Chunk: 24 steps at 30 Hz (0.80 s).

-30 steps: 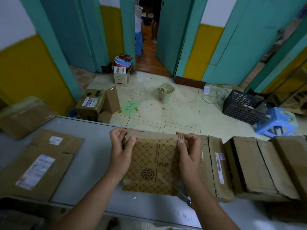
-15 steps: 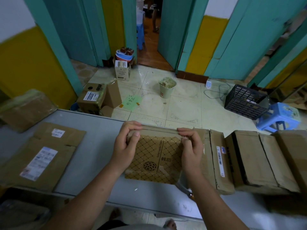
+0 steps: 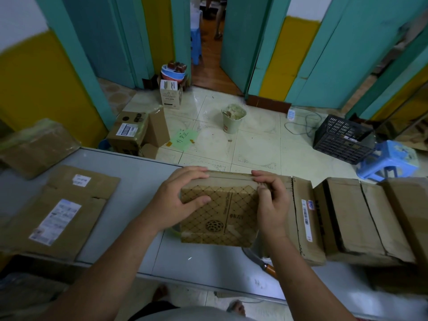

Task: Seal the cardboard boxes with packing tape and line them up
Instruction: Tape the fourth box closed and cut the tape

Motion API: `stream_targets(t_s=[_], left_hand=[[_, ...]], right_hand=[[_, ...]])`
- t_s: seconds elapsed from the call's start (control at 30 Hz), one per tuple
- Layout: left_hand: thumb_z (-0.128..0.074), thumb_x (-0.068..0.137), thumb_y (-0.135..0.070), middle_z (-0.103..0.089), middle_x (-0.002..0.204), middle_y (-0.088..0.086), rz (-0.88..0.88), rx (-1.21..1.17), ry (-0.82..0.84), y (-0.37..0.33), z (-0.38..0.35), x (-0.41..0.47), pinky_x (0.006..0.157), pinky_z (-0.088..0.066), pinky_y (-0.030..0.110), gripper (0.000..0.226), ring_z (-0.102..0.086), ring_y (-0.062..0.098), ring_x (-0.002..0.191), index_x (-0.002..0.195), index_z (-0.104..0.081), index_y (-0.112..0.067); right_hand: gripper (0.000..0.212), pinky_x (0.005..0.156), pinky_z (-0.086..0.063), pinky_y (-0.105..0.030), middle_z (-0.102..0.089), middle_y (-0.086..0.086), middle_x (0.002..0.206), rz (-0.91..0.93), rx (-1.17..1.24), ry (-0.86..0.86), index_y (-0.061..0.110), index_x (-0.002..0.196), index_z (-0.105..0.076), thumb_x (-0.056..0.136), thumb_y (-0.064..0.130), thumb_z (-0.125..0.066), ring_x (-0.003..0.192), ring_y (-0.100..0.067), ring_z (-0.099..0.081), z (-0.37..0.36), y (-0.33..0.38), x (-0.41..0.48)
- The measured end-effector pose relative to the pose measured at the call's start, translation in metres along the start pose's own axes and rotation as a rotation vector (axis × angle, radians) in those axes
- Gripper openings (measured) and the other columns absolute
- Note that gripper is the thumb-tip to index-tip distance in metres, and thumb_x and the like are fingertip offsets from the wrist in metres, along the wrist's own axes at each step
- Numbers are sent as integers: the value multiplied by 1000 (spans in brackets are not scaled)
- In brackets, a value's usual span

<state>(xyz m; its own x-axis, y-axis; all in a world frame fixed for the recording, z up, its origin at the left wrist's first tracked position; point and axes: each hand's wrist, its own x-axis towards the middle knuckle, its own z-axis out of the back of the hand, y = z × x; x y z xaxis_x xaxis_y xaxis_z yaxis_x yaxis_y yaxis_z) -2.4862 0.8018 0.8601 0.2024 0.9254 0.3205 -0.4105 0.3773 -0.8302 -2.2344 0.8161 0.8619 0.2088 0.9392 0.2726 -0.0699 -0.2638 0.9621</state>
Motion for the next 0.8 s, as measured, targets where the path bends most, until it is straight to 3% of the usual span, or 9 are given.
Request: stream_targets(t_s=[0.1,0.17,0.27,0.4,0.53,0.6,0.67,0.73,0.8], left_hand=[[-77,92,-48,-64,139,-18,18,-14,-71,4,-3,-1,115,-46,35,45,-58,15,137,131,-71,-26],[-75,93,-48,-69,132,-18,77,-45,-118,9,-4,-2,109,-49,24,41,-62,10,130,128,-73,-25],[-74,93,-50,-75,119,-17,243,-143,-240,18,-1,-1,89,-54,12,33,-69,1,115,118,-75,-30],[-71,94,-57,-80,99,-7,579,-256,-353,39,-3,2,75,-64,34,31,-76,11,94,103,-77,-27],[-63,102,-52,-82,100,4,952,-537,-335,51,-25,6,81,-65,45,39,-76,28,101,113,-75,-17],[-61,103,-52,-81,106,9,1082,-645,-287,51,-40,8,89,-62,52,40,-73,32,106,118,-74,-17],[-61,104,-52,-79,110,14,1175,-754,-244,49,-55,11,83,-63,51,40,-71,35,107,119,-74,-17],[-64,103,-51,-75,113,16,1245,-819,-200,48,-67,15,77,-64,48,37,-70,36,105,116,-73,-18],[-69,99,-47,-72,119,16,1282,-844,-135,51,-74,22,82,-65,54,36,-69,37,108,118,-74,-17]], right_hand=[[22,94,-50,-14,-73,13,122,-105,-83,78,17,106,-74,100,9,-54,118,-3,-64,0,6,7],[24,83,-48,-2,-68,26,125,-208,-157,212,30,126,-70,107,28,-56,116,12,-59,4,8,15],[55,79,-53,-10,-58,27,133,-348,-257,376,38,151,-49,100,59,-52,114,11,-58,16,3,21],[73,104,-56,-52,-64,1,138,-541,-220,438,32,150,-52,91,74,-51,121,-20,-66,40,-11,15],[84,97,-59,-54,-69,-7,134,-681,26,420,33,149,-51,79,75,-67,113,-28,-73,49,-20,0],[95,95,-60,-53,-65,-4,138,-668,57,368,41,153,-43,70,71,-81,115,-28,-72,44,-24,-7],[95,91,-62,-49,-63,3,140,-602,77,291,50,151,-41,70,61,-90,118,-24,-70,38,-27,-10],[90,87,-64,-41,-62,5,140,-540,58,221,49,149,-43,72,58,-90,120,-20,-68,37,-26,-7],[86,89,-64,-42,-59,1,143,-508,-65,185,40,145,-48,72,70,-82,122,-21,-65,42,-21,2]])
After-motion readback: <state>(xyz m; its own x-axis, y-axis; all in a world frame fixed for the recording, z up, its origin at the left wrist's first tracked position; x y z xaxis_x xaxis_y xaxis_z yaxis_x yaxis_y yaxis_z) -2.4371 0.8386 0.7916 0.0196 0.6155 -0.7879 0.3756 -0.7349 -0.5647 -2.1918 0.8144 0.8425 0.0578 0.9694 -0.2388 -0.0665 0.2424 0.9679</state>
